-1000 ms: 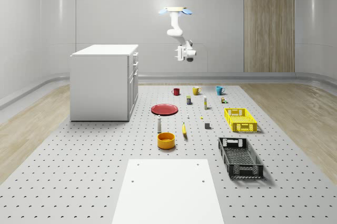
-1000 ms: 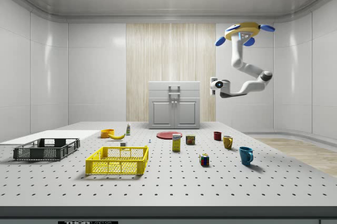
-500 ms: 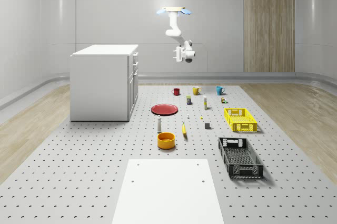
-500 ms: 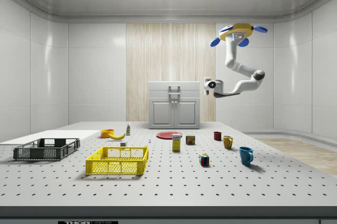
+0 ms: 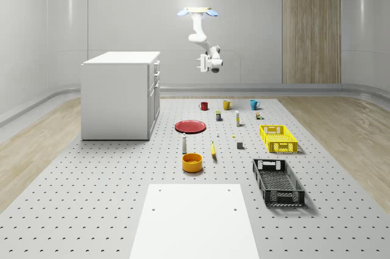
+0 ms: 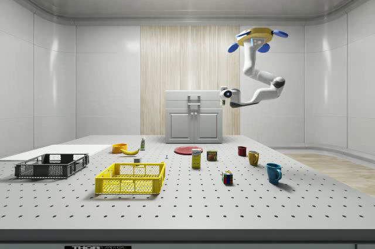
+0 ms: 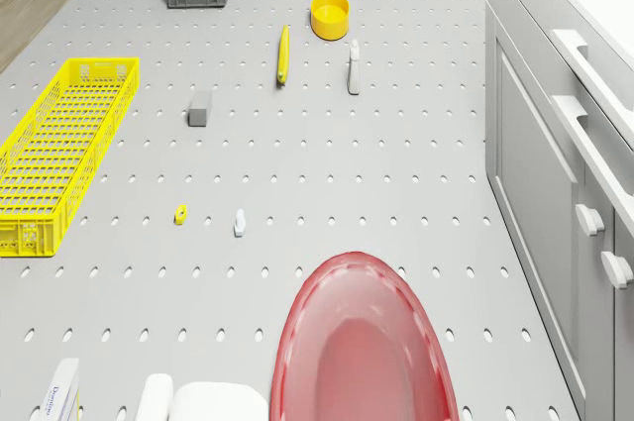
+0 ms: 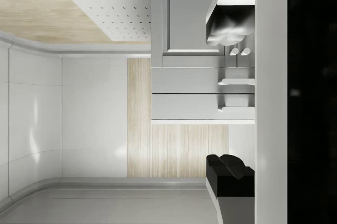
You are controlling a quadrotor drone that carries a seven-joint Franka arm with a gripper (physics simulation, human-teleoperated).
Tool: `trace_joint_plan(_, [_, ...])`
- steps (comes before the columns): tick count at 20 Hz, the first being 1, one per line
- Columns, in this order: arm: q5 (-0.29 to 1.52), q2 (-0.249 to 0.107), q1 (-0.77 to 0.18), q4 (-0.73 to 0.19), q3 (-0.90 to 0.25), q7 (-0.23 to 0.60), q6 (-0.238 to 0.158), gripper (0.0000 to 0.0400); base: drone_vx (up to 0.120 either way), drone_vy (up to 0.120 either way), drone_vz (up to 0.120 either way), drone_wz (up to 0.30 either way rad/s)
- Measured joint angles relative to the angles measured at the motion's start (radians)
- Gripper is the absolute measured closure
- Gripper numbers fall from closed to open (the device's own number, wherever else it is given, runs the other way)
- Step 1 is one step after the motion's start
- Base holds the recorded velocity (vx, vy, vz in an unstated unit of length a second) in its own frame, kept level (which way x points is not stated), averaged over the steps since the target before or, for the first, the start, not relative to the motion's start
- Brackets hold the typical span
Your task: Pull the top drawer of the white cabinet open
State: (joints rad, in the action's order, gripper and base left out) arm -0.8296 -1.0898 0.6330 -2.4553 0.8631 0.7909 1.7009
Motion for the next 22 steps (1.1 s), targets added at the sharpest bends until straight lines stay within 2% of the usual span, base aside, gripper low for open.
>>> trace_joint_plan(2, [0.004, -0.005, 0.005, -0.001, 0.001, 0.003, 0.004, 0.0095, 0.12, 0.0, 0.12, 0.0])
trace_joint_plan(11, [0.021, -0.026, 0.024, -0.003, 0.007, 0.018, 0.022, 0.0095, 0.12, 0.0, 0.0, 0.0])
trace_joint_plan(15, [0.028, -0.035, 0.031, -0.004, 0.01, 0.023, 0.029, 0.0095, 0.12, -0.08, 0.0, 0.0])
trace_joint_plan(18, [0.03, -0.04, 0.036, -0.008, 0.008, 0.027, 0.038, 0.0095, 0.027, 0.0, 0.0, 0.0])
trace_joint_plan(22, [0.017, -0.046, 0.044, -0.029, -0.013, 0.026, 0.069, 0.0095, 0.0, 0.0, 0.0, 0.0])
